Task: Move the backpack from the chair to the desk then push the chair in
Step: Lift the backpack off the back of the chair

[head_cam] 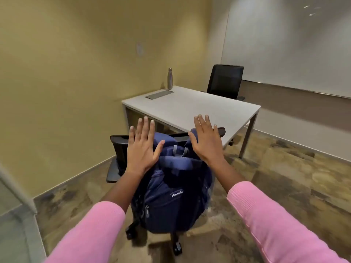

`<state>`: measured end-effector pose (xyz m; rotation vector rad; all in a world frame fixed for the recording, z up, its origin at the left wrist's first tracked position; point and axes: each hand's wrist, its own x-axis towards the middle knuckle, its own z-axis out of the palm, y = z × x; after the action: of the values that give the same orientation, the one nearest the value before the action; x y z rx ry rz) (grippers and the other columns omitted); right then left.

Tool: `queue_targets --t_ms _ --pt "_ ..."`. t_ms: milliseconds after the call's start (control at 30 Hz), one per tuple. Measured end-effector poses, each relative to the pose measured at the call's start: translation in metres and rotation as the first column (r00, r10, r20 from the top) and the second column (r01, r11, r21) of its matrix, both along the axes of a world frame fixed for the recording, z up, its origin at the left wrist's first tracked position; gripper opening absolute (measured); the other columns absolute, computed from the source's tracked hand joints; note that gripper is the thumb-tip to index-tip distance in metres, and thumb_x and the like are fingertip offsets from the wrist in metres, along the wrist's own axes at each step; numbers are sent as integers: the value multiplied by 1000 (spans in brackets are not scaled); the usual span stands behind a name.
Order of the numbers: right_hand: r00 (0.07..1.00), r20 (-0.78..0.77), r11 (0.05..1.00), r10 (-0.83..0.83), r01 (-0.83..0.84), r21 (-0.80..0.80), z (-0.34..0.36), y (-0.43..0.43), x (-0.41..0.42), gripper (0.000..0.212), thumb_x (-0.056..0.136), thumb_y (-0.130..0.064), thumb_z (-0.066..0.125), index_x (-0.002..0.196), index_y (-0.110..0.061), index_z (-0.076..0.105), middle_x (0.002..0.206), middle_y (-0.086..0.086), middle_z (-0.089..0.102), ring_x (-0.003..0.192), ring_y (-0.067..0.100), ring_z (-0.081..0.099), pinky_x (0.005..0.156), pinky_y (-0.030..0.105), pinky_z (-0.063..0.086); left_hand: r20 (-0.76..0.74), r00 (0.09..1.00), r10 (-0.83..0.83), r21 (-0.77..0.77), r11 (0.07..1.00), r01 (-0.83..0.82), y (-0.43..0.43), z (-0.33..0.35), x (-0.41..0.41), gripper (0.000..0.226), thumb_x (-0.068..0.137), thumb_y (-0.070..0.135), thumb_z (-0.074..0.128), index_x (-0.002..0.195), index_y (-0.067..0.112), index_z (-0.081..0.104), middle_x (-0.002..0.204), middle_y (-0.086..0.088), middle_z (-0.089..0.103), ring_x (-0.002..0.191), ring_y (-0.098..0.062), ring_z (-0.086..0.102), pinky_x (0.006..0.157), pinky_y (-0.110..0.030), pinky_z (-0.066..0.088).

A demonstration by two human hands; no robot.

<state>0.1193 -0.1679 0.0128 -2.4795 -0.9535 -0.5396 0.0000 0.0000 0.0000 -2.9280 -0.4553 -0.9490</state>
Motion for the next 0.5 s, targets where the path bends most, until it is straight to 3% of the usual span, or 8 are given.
queue_targets --t_ms 167,367,500 --pt "996 -90 998 -18 13 -56 -29 -1 -7 57 95 -40 29 143 -14 12 156 7 13 143 21 3 115 46 9 -47 999 8 -74 997 -12 -14 -27 0 73 86 53 11 143 8 17 152 -19 19 141 -33 14 114 -50 12" --pt "982 -187 999 9 -2 39 -41 0 -14 57 96 -38 30 144 -17 7 157 5 6 144 19 -2 115 45 10 -68 998 9 -165 986 -20 -20 -40 2 72 86 55 11 144 13 7 155 -17 8 142 -31 11 114 -48 13" --pt "980 -198 997 24 -9 75 -41 -1 -17 57 96 -36 31 144 -16 8 157 5 6 144 19 -2 116 44 12 -42 999 1 -210 978 -10 -26 -46 2 66 92 48 27 144 13 7 154 -19 6 142 -33 10 114 -49 14"
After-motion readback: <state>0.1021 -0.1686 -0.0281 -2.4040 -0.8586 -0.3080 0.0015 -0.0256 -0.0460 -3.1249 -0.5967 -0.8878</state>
